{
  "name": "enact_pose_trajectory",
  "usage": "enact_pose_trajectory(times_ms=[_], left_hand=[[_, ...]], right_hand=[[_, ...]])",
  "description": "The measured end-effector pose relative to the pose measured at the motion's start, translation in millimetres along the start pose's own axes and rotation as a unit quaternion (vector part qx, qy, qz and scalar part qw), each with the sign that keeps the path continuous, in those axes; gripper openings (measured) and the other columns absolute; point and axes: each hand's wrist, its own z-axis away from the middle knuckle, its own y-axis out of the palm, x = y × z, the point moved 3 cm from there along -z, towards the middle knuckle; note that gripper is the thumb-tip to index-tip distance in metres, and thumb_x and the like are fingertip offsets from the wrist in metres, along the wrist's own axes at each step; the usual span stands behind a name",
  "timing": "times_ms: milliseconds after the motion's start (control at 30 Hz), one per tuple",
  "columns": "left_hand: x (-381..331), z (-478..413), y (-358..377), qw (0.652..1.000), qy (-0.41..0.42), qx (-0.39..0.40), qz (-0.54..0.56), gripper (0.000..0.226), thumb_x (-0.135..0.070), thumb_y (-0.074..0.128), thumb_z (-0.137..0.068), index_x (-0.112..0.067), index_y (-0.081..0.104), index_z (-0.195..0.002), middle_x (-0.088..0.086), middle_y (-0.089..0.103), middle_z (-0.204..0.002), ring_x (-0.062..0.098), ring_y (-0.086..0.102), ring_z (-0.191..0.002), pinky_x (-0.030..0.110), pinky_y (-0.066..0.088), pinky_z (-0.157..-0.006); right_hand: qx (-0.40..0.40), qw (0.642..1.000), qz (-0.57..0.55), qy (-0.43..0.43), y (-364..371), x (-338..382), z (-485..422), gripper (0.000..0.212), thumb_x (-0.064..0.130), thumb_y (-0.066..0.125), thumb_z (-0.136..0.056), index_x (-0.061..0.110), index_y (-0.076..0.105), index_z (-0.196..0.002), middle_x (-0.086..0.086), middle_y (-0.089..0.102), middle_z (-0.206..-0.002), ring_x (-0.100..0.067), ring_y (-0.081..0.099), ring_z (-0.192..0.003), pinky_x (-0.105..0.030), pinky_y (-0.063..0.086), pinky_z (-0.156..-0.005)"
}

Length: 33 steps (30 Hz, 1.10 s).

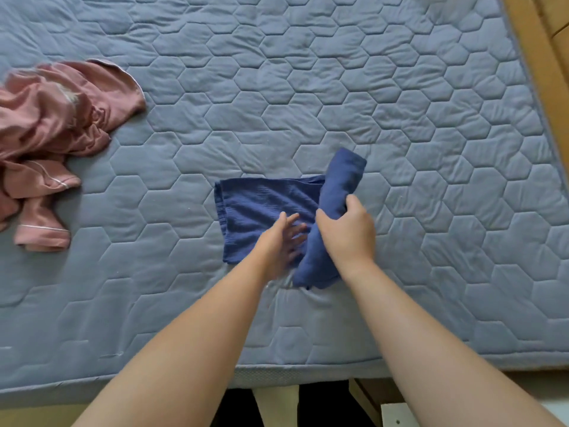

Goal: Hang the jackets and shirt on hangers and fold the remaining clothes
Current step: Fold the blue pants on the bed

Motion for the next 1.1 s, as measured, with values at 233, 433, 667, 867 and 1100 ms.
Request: enact_pose_trajectory(times_ms=[233, 433, 667, 867, 1100], left_hand=[[-35.1, 21.7, -104.6, 0.993, 0.037, -0.076, 0.084, 0.066, -0.065, 0.046, -0.087, -0.008, 0.069, -0.112, 0.015, 0.069, -0.112, 0.023, 0.065, -0.107, 0.037, 0.046, -0.099], [-27.6, 2.5, -126.2, 0.948, 0.03, -0.25, -0.193, 0.01, -0.026, 0.068, -0.084, -0.018, 0.062, -0.086, 0.011, 0.068, -0.098, 0.028, 0.064, -0.097, 0.037, 0.051, -0.089], [-22.3, 24.5, -146.0, 0.853, 0.121, -0.325, -0.39, 0.047, -0.006, 0.057, -0.081, -0.01, 0.049, -0.127, 0.013, 0.058, -0.111, 0.03, 0.054, -0.103, 0.031, 0.041, -0.082], [-7.1, 38.8, -133.2, 0.567, 0.418, -0.215, -0.676, 0.05, -0.044, 0.056, -0.069, -0.01, 0.064, -0.106, 0.007, 0.061, -0.102, 0.029, 0.052, -0.097, 0.038, 0.041, -0.083], [19.0, 40.3, -157.0, 0.4, 0.451, -0.082, -0.794, 0.017, -0.001, 0.061, -0.054, -0.013, 0.052, -0.062, 0.006, 0.049, -0.062, 0.027, 0.047, -0.06, 0.032, 0.032, -0.056]], right_hand=[[0.178, 0.98, -0.063, -0.058, 87.1, 43.9, 35.0, 0.024, 0.037, 0.056, -0.09, 0.019, 0.058, -0.107, 0.001, 0.066, -0.105, -0.02, 0.06, -0.097, -0.033, 0.047, -0.087], [0.101, 0.994, -0.014, -0.03, 91.3, -13.1, 15.6, 0.023, 0.022, 0.057, -0.088, 0.009, 0.062, -0.107, -0.008, 0.06, -0.111, -0.025, 0.057, -0.103, -0.034, 0.044, -0.093], [0.084, 0.961, 0.171, -0.2, 90.5, -49.2, 16.3, 0.044, 0.026, 0.066, -0.077, 0.004, 0.059, -0.114, -0.014, 0.056, -0.111, -0.036, 0.051, -0.105, -0.043, 0.042, -0.093], [0.172, 0.91, 0.264, -0.269, 126.0, -39.5, 27.1, 0.046, 0.036, 0.08, -0.064, 0.011, 0.064, -0.099, -0.008, 0.054, -0.101, -0.029, 0.048, -0.097, -0.038, 0.036, -0.084], [0.109, 0.722, 0.347, -0.589, 126.0, -58.2, 49.7, 0.014, 0.001, 0.055, -0.06, 0.015, 0.051, -0.059, -0.005, 0.047, -0.059, -0.024, 0.046, -0.053, -0.032, 0.026, -0.055]])
